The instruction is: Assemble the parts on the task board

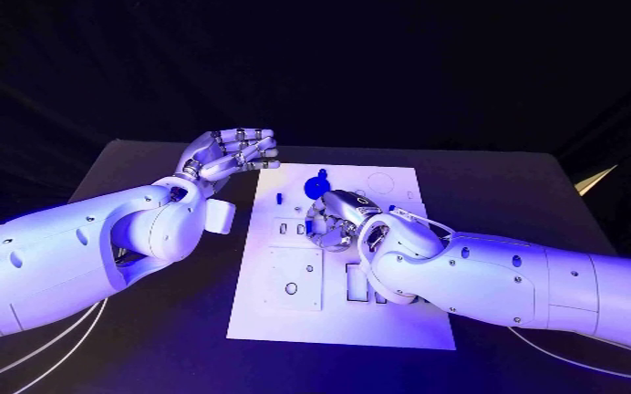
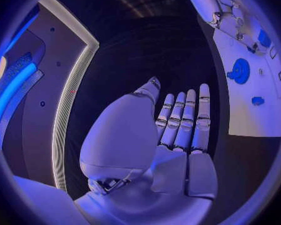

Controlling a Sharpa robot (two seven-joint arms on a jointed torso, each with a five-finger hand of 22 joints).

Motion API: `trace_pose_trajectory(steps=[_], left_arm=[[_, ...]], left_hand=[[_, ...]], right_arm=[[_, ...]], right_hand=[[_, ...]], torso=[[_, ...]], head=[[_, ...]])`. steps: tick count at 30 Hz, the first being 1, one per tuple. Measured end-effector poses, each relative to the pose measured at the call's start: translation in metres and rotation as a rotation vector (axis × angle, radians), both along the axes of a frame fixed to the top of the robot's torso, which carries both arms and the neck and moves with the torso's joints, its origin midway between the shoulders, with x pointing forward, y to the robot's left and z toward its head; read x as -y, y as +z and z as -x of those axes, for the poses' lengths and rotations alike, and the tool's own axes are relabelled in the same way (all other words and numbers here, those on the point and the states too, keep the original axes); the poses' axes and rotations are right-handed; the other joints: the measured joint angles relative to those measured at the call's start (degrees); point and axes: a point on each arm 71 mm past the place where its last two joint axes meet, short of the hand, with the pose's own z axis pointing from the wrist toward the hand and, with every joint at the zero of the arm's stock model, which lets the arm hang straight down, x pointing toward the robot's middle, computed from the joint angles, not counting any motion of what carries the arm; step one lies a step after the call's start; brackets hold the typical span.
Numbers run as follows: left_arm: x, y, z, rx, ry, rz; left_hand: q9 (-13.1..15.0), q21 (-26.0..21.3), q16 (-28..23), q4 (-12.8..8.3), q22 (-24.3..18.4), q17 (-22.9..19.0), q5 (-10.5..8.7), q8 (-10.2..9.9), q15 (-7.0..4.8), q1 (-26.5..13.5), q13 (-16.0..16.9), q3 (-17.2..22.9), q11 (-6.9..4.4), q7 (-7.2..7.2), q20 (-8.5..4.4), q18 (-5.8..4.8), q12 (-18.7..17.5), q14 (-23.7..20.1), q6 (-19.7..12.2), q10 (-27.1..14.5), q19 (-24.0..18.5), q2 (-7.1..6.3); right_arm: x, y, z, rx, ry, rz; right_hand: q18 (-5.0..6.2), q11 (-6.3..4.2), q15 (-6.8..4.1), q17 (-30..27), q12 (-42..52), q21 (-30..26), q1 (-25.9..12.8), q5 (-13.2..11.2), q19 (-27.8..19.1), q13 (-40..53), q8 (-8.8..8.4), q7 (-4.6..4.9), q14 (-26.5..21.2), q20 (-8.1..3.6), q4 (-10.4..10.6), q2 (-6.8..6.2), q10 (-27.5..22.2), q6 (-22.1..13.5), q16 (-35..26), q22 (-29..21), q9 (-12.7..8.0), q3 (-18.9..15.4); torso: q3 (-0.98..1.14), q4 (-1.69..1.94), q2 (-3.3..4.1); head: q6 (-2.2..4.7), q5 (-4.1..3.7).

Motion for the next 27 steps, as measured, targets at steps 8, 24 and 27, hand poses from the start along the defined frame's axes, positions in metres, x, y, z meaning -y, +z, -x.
trace_pose_trajectory(steps=[8, 24, 27], left_arm=[[-0.0006, -0.0002, -0.0003, -0.001, 0.002, -0.001], [-0.0009, -0.0004, -0.0006, -0.003, 0.003, -0.002], [-0.0014, -0.0007, -0.0011, -0.003, 0.004, -0.003]], left_hand=[[0.00, 0.00, 0.00, 0.00, 0.00, 0.04, 0.00, 0.00, 0.00, 0.00, 0.00, 0.00, 0.00, 0.00, 0.00, 0.00, 0.00, 0.00, 0.00, 0.00, 0.00, 0.00], [0.00, 0.00, 0.00, 0.00, 0.00, 0.03, 0.00, 0.00, 0.00, 0.00, 0.00, 0.00, 0.00, 0.00, 0.00, 0.00, 0.00, 0.00, 0.00, 0.00, 0.00, 0.00], [0.00, 0.00, -0.21, 0.00, -0.02, 0.04, 0.00, 0.00, 0.00, 0.00, 0.00, 0.00, 0.00, 0.00, 0.00, 0.00, 0.00, 0.00, 0.00, 0.00, 0.00, 0.00]], right_arm=[[0.0008, 0.0001, -0.0002, 0.000, -0.001, 0.001], [0.0025, -0.0001, 0.0013, 0.005, -0.004, -0.008], [0.0048, 0.0015, 0.0028, 0.014, -0.008, -0.022]], right_hand=[[0.00, 0.56, 0.43, 0.00, -0.51, 0.00, -1.21, -5.01, -0.22, 0.00, -1.43, 0.62, 0.00, 0.22, 0.87, -1.21, -0.07, -1.45, 0.00, -0.01, -0.78, -1.19], [0.01, 1.64, 1.07, 0.00, -2.22, 0.00, 1.84, -8.59, -0.09, -0.01, -3.76, 1.23, -0.01, 0.95, 5.63, -1.17, -0.01, -4.54, 0.00, -0.02, -2.91, -17.12], [0.01, 1.69, 1.07, 0.00, -2.65, 0.00, 5.54, -8.59, 0.00, -0.01, -3.98, 1.50, -0.01, 1.26, 8.99, -0.37, 0.04, -5.21, 0.00, -0.02, -3.56, -22.74]], torso=[[0.01, -0.01, 0.00], [0.02, 0.00, -0.01], [0.03, 0.00, -0.04]], head=[[0.08, 0.04], [0.13, -0.02], [0.23, -0.06]])
